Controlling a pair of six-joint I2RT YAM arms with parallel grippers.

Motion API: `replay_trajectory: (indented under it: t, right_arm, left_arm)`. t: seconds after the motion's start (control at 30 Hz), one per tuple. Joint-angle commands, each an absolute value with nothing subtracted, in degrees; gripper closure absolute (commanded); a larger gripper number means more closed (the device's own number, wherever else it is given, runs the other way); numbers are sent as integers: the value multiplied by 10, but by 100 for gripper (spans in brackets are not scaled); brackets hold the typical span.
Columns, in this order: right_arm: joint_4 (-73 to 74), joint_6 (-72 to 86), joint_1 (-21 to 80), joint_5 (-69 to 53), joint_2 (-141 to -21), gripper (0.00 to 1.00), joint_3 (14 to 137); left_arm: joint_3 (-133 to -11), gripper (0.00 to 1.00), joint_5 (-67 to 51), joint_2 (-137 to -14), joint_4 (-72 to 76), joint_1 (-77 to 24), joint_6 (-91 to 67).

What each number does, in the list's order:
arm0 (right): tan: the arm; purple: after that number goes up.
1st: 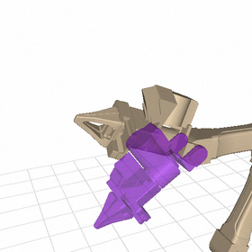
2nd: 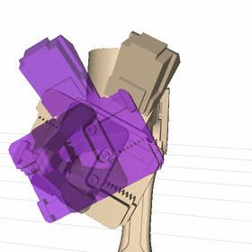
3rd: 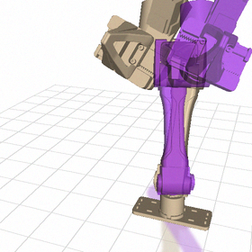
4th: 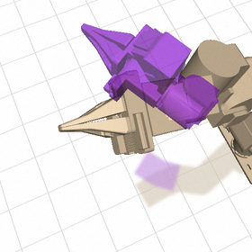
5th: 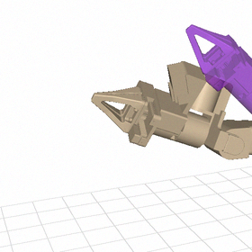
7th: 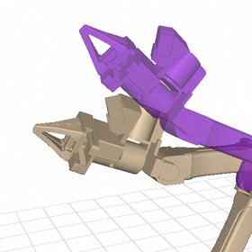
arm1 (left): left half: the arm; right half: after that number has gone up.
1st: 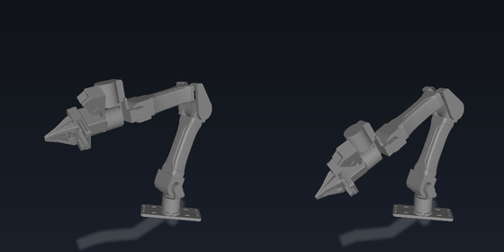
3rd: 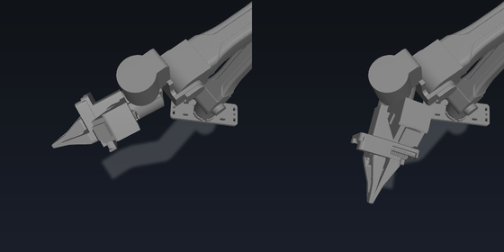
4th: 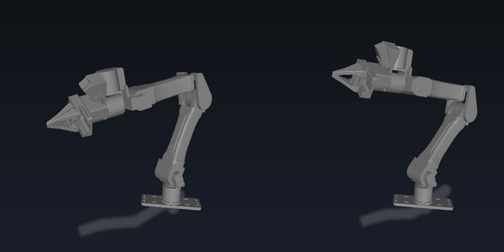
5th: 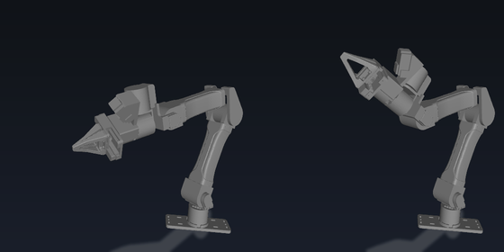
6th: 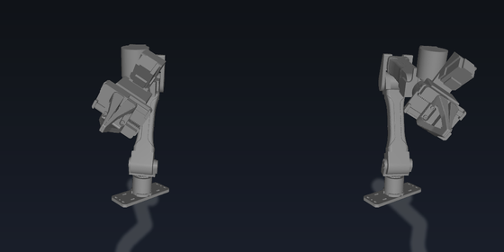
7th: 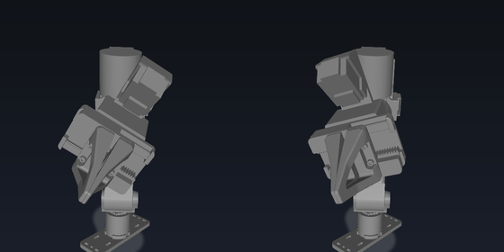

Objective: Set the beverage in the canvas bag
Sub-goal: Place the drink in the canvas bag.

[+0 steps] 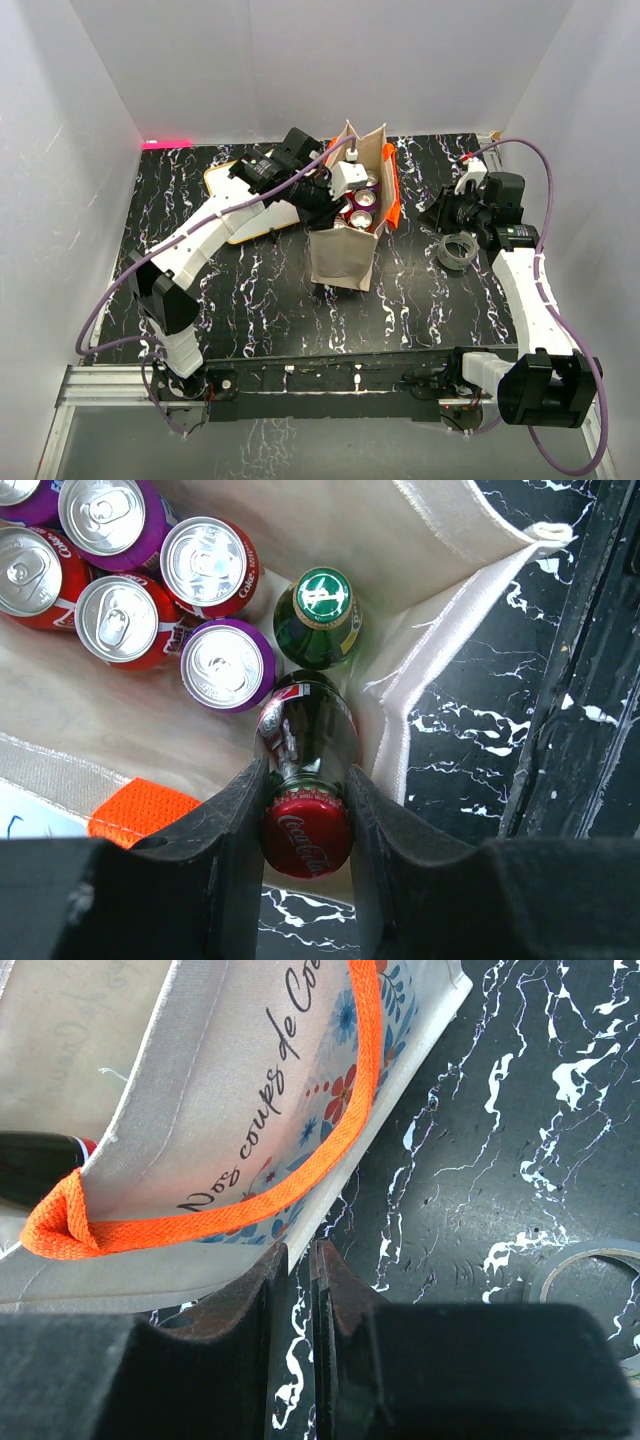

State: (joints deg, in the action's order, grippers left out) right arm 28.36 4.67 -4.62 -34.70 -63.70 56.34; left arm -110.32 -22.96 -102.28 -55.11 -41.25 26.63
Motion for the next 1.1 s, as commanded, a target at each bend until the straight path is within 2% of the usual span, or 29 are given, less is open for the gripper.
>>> replay_trajectory:
  t: [0.0,0.13,0.33,0.5,0.77,1.07]
  right_arm:
    - [252,49,-49,-348,-630,82,557]
    - [252,50,-50,-348,-630,82,557]
    - [250,52,-50,-349,-636,82,563]
    - [249,52,-49,-351,-649,82,573]
    - [248,52,-50,-355,-666,82,584]
    - [245,53,-50,-355,-673,82,585]
  left_arm:
    - [-1092,100,-289,-984,-558,-421,286]
    - [-1091,100,-295,-999,-562,-422,295]
    - [-1153,100,-301,-1059,-624,-417,288]
    - [-1131,98,-313,-1056,-637,-414,326]
    - [-1105,80,-320,-1044,-651,-414,366]
    - [-1216,58,-325,-1097,-714,-414,367]
